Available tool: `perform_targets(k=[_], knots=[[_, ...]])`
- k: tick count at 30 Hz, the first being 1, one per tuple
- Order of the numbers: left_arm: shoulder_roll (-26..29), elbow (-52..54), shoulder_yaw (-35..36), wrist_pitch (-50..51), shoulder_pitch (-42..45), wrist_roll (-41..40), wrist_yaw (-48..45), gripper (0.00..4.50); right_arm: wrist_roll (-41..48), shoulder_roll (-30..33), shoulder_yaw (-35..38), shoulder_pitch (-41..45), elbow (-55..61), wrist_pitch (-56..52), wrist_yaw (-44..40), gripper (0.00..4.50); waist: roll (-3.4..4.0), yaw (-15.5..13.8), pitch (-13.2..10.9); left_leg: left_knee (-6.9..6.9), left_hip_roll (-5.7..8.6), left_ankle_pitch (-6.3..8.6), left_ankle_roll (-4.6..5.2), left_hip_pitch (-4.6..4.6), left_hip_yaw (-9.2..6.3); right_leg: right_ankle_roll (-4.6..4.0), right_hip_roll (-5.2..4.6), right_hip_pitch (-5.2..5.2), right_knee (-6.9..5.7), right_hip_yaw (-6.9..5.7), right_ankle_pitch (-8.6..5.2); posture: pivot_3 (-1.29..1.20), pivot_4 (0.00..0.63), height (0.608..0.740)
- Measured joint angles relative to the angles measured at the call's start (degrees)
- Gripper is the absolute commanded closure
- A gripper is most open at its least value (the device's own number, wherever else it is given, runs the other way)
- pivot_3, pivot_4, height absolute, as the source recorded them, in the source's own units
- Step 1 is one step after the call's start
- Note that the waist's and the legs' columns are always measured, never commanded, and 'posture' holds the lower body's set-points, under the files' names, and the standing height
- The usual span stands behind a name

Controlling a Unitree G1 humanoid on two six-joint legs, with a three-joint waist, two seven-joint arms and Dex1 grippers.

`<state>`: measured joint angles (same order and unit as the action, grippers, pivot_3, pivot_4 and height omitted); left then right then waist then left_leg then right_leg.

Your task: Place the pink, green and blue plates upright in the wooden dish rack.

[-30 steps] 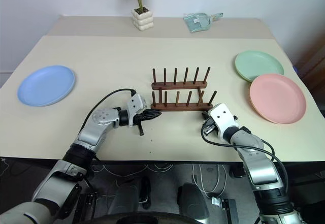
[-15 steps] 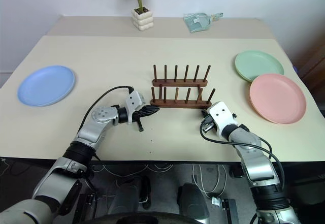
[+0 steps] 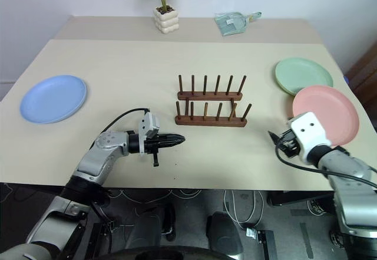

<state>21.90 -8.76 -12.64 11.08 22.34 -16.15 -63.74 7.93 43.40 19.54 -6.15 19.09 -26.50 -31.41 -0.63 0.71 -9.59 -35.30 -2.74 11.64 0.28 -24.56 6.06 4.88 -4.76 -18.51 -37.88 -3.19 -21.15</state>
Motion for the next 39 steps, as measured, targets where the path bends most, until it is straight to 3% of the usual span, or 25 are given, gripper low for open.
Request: perform_targets(k=[9, 12, 18, 30, 36, 39], knots=[[-1.31, 4.13, -0.16, 2.45, 0.58, -2.1, -2.42, 4.43, -5.85, -1.12, -2.83, 5.56, -17.07, 3.02, 6.59, 0.71, 0.01, 0.0, 0.0, 0.02, 0.01, -0.04, -0.04, 0.0, 0.04, 0.01, 0.06, -0.02, 0.0, 0.01, -0.01, 0.0, 0.15, 0.732], [-1.35, 4.66, -0.13, 2.6, 0.52, -2.1, -2.25, 4.43, -6.11, -1.4, -3.4, 6.14, -17.97, 3.95, 6.89, 1.5, 0.01, 0.08, 0.0, 0.0, 0.0, -0.04, -0.04, 0.01, 0.05, 0.02, 0.07, 0.0, -0.02, 0.02, 0.0, 0.0, 0.15, 0.732], [-1.33, 4.87, 0.01, 3.66, 0.05, -2.51, -1.49, 4.43, -6.73, -1.9, -4.45, 5.74, -18.21, 4.36, 7.04, 4.42, 0.01, -0.01, -0.01, 0.01, 0.01, -0.06, -0.08, 0.01, 0.05, 0.03, 0.07, -0.01, -0.02, 0.02, 0.0, 0.0, 0.15, 0.732], [-1.38, 4.94, 0.02, 3.59, 0.1, -3.08, -1.12, 4.43, -10.01, -0.22, -3.44, 1.26, -7.79, 5.78, 7.98, 4.47, 0.17, 0.23, -0.1, 0.02, 0.0, -0.07, -0.09, 0.0, 0.07, 0.03, 0.07, -0.06, -0.04, 0.07, -0.01, 0.0, 0.15, 0.732], [-1.6, 4.45, -0.02, 3.49, 0.75, -3.08, -1.23, 4.43, -5.37, 0.92, -0.22, 14.3, 0.3, 6.02, 6.25, 4.47, 0.21, 0.13, -0.13, 0.09, -0.03, -0.19, -0.3, 0.01, 0.06, 0.02, 0.15, -0.12, -0.08, 0.08, -0.01, 0.0, 0.15, 0.732], [-1.65, 3.44, 0.02, 2.41, 0.89, -2.95, -1.28, 4.43, 2.81, -1.73, -2.4, 22.06, 5.17, 4.72, 2.29, 4.47, 0.15, 0.01, -0.17, 0.09, -0.03, -0.22, -0.35, -0.03, 0.06, 0.02, 0.14, -0.13, -0.07, 0.08, -0.01, 0.0, 0.15, 0.732]])
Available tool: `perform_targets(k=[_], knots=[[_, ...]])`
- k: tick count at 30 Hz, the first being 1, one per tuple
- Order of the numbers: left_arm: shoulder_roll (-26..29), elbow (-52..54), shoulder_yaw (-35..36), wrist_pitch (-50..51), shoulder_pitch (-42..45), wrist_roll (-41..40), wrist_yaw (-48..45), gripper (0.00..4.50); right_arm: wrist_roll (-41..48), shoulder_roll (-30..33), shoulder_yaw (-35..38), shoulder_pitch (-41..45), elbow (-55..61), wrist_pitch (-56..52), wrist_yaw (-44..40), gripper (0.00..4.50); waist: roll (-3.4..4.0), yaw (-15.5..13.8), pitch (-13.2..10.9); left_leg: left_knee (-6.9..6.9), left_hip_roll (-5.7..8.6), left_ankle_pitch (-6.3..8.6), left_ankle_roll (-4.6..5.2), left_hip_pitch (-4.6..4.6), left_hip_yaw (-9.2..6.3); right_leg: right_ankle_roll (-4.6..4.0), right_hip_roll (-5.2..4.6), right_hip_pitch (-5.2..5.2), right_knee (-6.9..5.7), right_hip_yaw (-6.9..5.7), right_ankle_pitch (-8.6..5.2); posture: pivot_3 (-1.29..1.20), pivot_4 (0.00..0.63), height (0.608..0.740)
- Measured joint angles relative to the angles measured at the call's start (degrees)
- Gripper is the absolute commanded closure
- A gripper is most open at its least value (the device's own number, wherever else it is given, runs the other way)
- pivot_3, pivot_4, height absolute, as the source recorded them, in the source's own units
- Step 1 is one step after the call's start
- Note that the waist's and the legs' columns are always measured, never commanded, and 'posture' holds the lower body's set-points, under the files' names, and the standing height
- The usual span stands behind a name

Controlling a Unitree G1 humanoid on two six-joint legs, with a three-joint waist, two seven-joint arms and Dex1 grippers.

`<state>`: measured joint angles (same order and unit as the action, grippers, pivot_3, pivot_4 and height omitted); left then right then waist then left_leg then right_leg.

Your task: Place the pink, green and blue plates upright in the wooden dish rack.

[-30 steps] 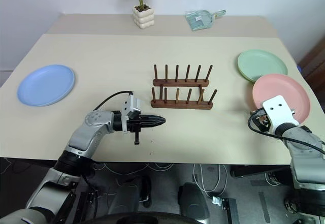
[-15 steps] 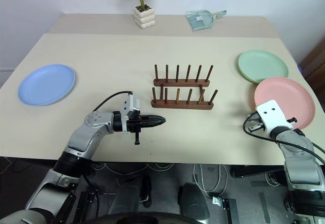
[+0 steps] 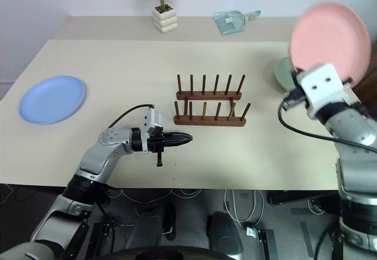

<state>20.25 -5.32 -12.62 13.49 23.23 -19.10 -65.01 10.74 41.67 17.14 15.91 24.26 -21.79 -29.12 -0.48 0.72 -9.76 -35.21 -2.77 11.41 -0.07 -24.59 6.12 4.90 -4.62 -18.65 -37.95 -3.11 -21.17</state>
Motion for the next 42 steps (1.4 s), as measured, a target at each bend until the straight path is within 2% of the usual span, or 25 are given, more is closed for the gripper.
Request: perform_targets(k=[3, 6, 11, 16, 23, 33, 36, 42], knots=[[-0.11, -0.56, 0.03, -0.7, 0.02, 0.24, 0.2, 4.43, 8.74, -2.61, -2.39, 3.32, 4.55, -2.67, -3.45, 4.47, -0.09, -0.31, -0.05, -0.03, 0.01, 0.09, 0.16, -0.1, -0.02, 0.0, -0.05, 0.0, 0.03, -0.03, 0.0, 0.0, 0.15, 0.732], [-0.04, -0.85, 0.13, -1.39, -0.21, 0.42, 0.6, 4.43, 21.85, -5.54, -2.53, 4.35, 7.27, -9.0, -5.77, 4.47, -0.18, -0.28, -0.11, -0.09, 0.04, 0.16, 0.28, -0.21, -0.03, 0.01, -0.13, -0.03, 0.06, -0.05, 0.01, 0.0, 0.15, 0.732], [-0.01, -0.84, 0.15, -1.55, -0.68, 0.46, 1.64, 4.43, 35.36, -5.65, -0.77, 4.92, 7.9, -17.06, -5.79, 4.47, -0.18, -0.04, -0.11, -0.09, 0.03, 0.2, 0.34, -0.22, -0.06, 0.0, -0.14, -0.07, 0.04, -0.07, 0.01, 0.0, 0.15, 0.732], [0.04, -0.76, 0.15, -1.53, -0.75, 0.43, 2.06, 4.43, 41.43, -5.95, -0.07, 4.79, 6.8, -20.37, -3.68, 4.47, -0.17, 0.0, -0.11, -0.09, 0.03, 0.19, 0.35, -0.22, -0.06, 0.0, -0.14, -0.1, 0.03, -0.07, 0.01, 0.0, 0.15, 0.732], [0.41, -0.55, 0.16, -1.43, -1.07, 0.39, 2.2, 4.43, 42.49, -6.77, -0.08, 2.91, 4.34, -20.5, -1.88, 4.47, -0.17, -0.01, -0.1, -0.09, 0.03, 0.19, 0.35, -0.26, -0.06, 0.0, -0.14, -0.14, 0.03, -0.07, 0.01, 0.0, 0.15, 0.732], [0.31, -0.46, 0.17, -1.79, -1.05, 0.4, 2.81, 4.43, 49.78, -7.81, 3.52, 2.44, -0.95, -21.18, -1.44, 4.47, -0.17, -0.06, -0.1, -0.1, 0.03, 0.19, 0.35, -0.27, -0.06, 0.0, -0.13, -0.14, 0.02, -0.07, 0.01, 0.0, 0.15, 0.732], [-0.17, -0.41, 0.65, -3.01, -1.04, 0.31, 3.22, 4.43, 50.64, -7.89, 4.29, 2.04, -2.45, -21.08, -1.11, 3.52, -0.17, -0.08, -0.1, -0.1, 0.03, 0.19, 0.35, -0.27, -0.06, 0.0, -0.13, -0.13, 0.02, -0.07, 0.01, 0.0, 0.15, 0.732], [-0.62, -0.11, 2.07, -4.15, -1.03, -0.39, 3.16, 4.43, 50.25, -7.99, 4.74, 0.94, -5.6, -20.67, -0.47, 0.65, -0.15, 0.1, -0.11, -0.09, 0.03, 0.18, 0.34, -0.3, -0.05, 0.0, -0.1, -0.22, -0.01, -0.07, 0.01, 0.0, 0.15, 0.732]])
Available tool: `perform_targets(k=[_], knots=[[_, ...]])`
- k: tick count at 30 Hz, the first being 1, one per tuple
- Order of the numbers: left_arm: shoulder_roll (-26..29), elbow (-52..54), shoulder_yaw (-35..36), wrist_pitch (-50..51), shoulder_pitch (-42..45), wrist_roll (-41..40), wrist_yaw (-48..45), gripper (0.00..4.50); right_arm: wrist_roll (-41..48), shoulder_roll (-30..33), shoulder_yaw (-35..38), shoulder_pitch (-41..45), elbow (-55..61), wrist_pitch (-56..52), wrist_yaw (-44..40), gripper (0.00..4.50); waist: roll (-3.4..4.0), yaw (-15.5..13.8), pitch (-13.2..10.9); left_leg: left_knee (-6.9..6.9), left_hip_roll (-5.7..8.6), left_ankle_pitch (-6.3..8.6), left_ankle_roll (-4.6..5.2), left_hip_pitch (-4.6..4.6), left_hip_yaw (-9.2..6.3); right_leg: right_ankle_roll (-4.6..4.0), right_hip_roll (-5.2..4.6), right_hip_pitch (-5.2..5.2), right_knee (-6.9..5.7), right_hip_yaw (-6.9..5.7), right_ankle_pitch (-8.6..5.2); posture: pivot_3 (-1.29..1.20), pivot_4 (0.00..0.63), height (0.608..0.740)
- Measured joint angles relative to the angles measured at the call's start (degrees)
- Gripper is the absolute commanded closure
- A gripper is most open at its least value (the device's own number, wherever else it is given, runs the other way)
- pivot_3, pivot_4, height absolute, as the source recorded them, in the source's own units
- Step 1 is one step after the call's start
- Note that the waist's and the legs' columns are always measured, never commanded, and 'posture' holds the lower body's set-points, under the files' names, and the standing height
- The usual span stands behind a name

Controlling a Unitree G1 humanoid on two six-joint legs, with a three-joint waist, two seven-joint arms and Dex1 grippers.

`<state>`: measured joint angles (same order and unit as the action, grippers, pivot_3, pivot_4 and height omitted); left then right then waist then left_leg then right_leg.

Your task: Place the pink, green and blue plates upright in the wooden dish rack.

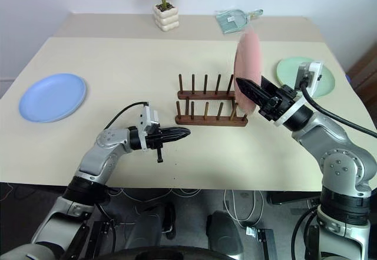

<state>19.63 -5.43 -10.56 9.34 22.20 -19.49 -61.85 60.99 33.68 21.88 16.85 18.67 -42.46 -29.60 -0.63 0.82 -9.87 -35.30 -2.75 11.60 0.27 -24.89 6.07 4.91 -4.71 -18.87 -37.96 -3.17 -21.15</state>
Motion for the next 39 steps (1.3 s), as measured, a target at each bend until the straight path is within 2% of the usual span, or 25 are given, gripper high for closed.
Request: perform_targets(k=[1, 2, 10, 15, 18, 21, 23, 29, 32, 37, 39], knots=[[0.0, 0.0, 0.07, -0.08, 0.0, 0.0, -0.09, 4.43, -0.2, 0.0, 0.0, -0.01, 0.01, 0.43, 0.02, 0.14, 0.0, -0.02, 0.0, 0.0, 0.0, 0.0, -0.01, 0.0, 0.0, 0.0, 0.01, 0.0, -0.01, 0.0, 0.0, 0.0, 0.15, 0.732], [0.0, 0.0, 0.07, -0.1, 0.0, 0.0, -0.15, 4.43, -0.44, 0.0, -0.01, 0.0, 0.01, 0.72, 0.03, 0.06, 0.0, -0.07, 0.0, 0.0, 0.0, -0.01, -0.01, 0.0, 0.0, 0.0, 0.01, 0.0, -0.01, 0.0, 0.0, 0.0, 0.15, 0.732], [-0.04, 0.24, 0.11, 0.2, 0.0, 0.0, 0.0, 4.43, -9.58, 0.61, 1.95, 1.63, -1.36, 9.44, 1.88, 0.06, 0.0, -0.19, 0.0, -0.04, 0.01, -0.01, -0.01, -0.12, 0.01, 0.01, 0.02, -0.13, -0.02, 0.0, 0.0, 0.0, 0.15, 0.732], [-0.01, 1.1, 0.13, 0.36, 0.01, 0.0, 0.17, 4.43, -18.83, 6.29, 7.69, 1.64, -9.93, 15.9, 3.74, 0.06, 0.0, -0.36, 0.0, -0.16, 0.01, -0.18, -0.27, -0.32, 0.04, 0.02, 0.04, -0.29, -0.03, -0.02, 0.0, 0.0, 0.15, 0.732], [0.04, 1.06, 0.2, 0.36, 0.01, 0.0, 0.13, 4.43, -26.56, 10.14, 7.5, -0.03, -16.3, 19.44, 3.72, 0.06, 0.01, -0.21, 0.01, -0.18, 0.0, -0.19, -0.29, -0.32, 0.06, 0.02, 0.07, -0.34, -0.1, -0.02, 0.0, 0.0, 0.15, 0.732], [0.04, 0.99, 0.2, 0.34, 0.19, 0.0, -0.01, 4.43, -34.47, 12.54, 3.54, -0.21, -23.29, 24.0, 2.62, 0.06, 0.05, 0.24, 0.02, -0.27, -0.03, -0.2, -0.3, -0.3, 0.09, 0.02, 0.11, -0.36, -0.2, -0.01, 0.0, 0.0, 0.15, 0.732], [0.08, 0.94, 0.25, 0.32, 0.43, -0.01, -0.16, 4.43, -41.96, 14.11, -2.21, 0.68, -30.02, 28.94, 1.79, 0.06, 0.06, 0.36, 0.02, -0.35, -0.06, -0.2, -0.3, -0.29, 0.1, 0.02, 0.15, -0.36, -0.25, 0.0, 0.0, 0.0, 0.15, 0.732], [0.39, 0.83, 0.28, 0.39, 0.98, 0.01, -0.51, 4.43, -60.28, 14.19, -17.46, 13.46, -58.85, 45.76, 2.87, 0.06, 0.33, 0.19, -0.14, -0.58, -0.06, -0.21, -0.3, -0.36, 0.17, 0.04, 0.18, -0.4, -0.3, 0.04, 0.0, 0.0, 0.15, 0.732], [0.74, 1.02, 0.42, 0.44, 1.06, 0.01, -0.51, 4.43, -65.7, 13.85, -20.98, 21.81, -72.87, 52.17, 6.27, 0.06, 0.36, 0.15, -0.16, -0.64, -0.07, -0.22, -0.31, -0.39, 0.18, 0.06, 0.19, -0.4, -0.29, 0.04, -0.01, 0.0, 0.15, 0.732], [1.78, 1.05, 0.77, 0.39, 0.64, -0.01, -0.5, 4.43, -70.68, 12.92, -23.85, 29.51, -86.27, 56.7, 8.88, 0.06, 0.36, 0.01, -0.16, -0.68, -0.07, -0.21, -0.31, -0.4, 0.18, 0.07, 0.18, -0.36, -0.28, 0.04, -0.02, 0.0, 0.15, 0.732], [2.07, 0.9, 0.89, 0.24, 0.0, 0.0, -0.5, 4.43, -70.91, 12.27, -23.75, 31.1, -90.03, 55.72, 8.83, 0.59, 0.36, 0.04, -0.16, -0.69, -0.07, -0.21, -0.31, -0.41, 0.18, 0.07, 0.17, -0.36, -0.29, 0.04, -0.02, 0.0, 0.15, 0.732]])
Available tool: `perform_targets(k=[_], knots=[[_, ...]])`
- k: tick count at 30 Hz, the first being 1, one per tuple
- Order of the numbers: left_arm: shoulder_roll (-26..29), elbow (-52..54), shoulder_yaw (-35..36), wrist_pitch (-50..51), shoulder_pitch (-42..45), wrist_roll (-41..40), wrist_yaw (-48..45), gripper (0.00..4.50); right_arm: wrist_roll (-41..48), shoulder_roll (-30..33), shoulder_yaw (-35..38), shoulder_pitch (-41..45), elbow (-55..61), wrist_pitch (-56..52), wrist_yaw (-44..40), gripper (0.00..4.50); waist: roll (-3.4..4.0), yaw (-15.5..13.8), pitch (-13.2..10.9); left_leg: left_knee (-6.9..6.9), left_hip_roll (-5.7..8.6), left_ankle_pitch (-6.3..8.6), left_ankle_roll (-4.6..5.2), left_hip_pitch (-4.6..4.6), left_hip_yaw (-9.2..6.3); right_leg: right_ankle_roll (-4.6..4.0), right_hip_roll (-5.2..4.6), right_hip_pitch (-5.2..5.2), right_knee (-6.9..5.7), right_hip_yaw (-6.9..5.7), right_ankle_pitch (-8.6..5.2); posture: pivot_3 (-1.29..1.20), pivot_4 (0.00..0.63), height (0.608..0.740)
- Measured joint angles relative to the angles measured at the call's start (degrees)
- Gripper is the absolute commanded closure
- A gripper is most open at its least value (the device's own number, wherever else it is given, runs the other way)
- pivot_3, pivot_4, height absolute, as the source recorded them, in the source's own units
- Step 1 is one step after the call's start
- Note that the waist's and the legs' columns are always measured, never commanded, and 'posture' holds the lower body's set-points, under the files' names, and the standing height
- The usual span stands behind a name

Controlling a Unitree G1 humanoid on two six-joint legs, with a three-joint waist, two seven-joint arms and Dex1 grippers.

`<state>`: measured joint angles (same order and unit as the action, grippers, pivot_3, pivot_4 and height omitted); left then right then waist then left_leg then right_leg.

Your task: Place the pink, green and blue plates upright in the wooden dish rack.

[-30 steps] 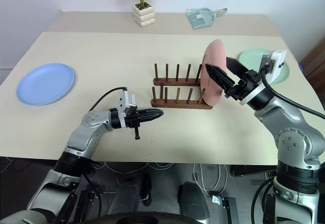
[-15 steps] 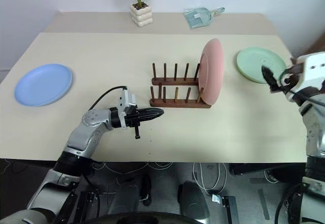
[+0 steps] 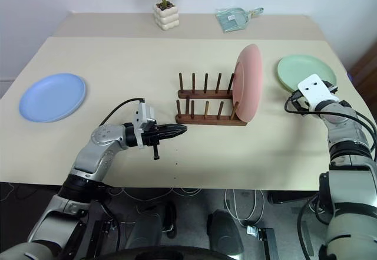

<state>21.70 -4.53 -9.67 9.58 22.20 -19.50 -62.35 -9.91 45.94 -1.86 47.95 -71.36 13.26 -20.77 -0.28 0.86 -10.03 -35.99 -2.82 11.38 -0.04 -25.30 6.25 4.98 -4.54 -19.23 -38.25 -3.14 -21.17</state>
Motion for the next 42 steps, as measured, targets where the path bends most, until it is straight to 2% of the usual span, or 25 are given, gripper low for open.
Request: perform_targets(k=[1, 3, 8, 17, 25, 28, 29, 35, 42], knots=[[0.19, -0.13, 0.02, -0.06, -0.24, 0.0, 0.0, 4.43, 0.01, -0.11, 0.13, 0.49, -1.0, -0.29, -0.14, 0.87, 0.01, 0.01, 0.0, 0.0, 0.0, 0.0, 0.0, 0.0, 0.0, 0.0, 0.0, 0.0, -0.01, 0.0, 0.0, 0.0, 0.15, 0.732], [0.29, -0.23, 0.26, -0.19, -0.71, 0.01, 0.04, 4.43, -0.09, -0.11, 0.16, 1.07, -2.35, -0.81, -0.51, 1.79, 0.01, -0.01, 0.0, -0.02, -0.01, 0.0, 0.0, 0.0, 0.0, 0.0, -0.01, 0.01, 0.0, 0.0, 0.0, 0.0, 0.15, 0.732], [0.3, -0.02, 0.43, -0.04, -1.3, 0.01, 0.67, 4.43, -0.39, -0.11, 0.17, 1.12, -3.16, -0.54, -1.02, 4.41, 0.01, 0.07, 0.0, -0.03, -0.02, 0.0, 0.0, 0.0, -0.01, 0.0, -0.02, 0.01, -0.04, 0.0, 0.0, 0.0, 0.15, 0.732], [0.14, 2.54, 0.34, 2.6, -1.09, -0.04, 1.75, 4.43, -0.25, 0.33, 0.68, -1.17, -2.56, 3.19, -1.43, 4.46, 0.01, 0.03, 0.0, -0.05, -0.02, 0.0, 0.0, 0.0, -0.01, 0.0, -0.02, 0.02, -0.05, 0.0, 0.0, 0.0, 0.15, 0.732], [0.09, 3.09, 0.25, 4.25, -0.92, -0.52, 1.6, 4.43, 4.25, 3.3, 5.69, -7.26, 2.85, 6.05, -5.96, 4.46, 0.01, -0.01, 0.0, -0.07, -0.02, 0.01, 0.01, 0.02, -0.01, 0.0, 0.0, 0.04, -0.05, 0.0, 0.0, 0.0, 0.15, 0.732], [-0.09, 3.1, -0.22, 4.75, -0.13, -0.67, 1.57, 4.43, 7.09, 3.49, 8.17, -9.89, 4.52, 5.52, -8.6, 3.61, 0.01, 0.03, 0.0, -0.08, -0.02, 0.01, 0.01, 0.02, -0.02, 0.0, 0.01, 0.07, -0.05, 0.0, 0.0, 0.0, 0.15, 0.732], [-0.25, 3.1, -0.23, 4.75, 0.19, -0.69, 1.54, 4.43, 7.62, 3.48, 8.76, -10.54, 4.96, 5.23, -8.85, 3.18, 0.01, 0.01, 0.0, -0.09, -0.02, 0.01, 0.01, 0.02, -0.02, 0.0, 0.01, 0.07, -0.05, 0.0, 0.0, 0.0, 0.15, 0.732], [-0.46, 3.06, -0.37, 4.73, 0.69, -0.75, 1.48, 4.43, 9.59, 3.48, 10.61, -13.37, 8.52, 3.96, -9.55, 0.04, 0.02, 0.07, 0.0, -0.1, -0.02, 0.01, 0.01, 0.03, -0.02, 0.0, 0.01, 0.08, -0.06, 0.0, 0.0, 0.0, 0.15, 0.732], [-0.45, 2.77, -0.37, 4.6, 0.68, -0.74, 1.24, 4.43, 9.94, 3.49, 11.5, -13.75, 10.31, 3.47, -7.18, 0.04, 0.02, -0.03, 0.0, -0.11, -0.02, 0.01, 0.01, 0.03, -0.02, 0.0, 0.01, 0.08, -0.06, 0.0, 0.0, 0.0, 0.15, 0.732]])
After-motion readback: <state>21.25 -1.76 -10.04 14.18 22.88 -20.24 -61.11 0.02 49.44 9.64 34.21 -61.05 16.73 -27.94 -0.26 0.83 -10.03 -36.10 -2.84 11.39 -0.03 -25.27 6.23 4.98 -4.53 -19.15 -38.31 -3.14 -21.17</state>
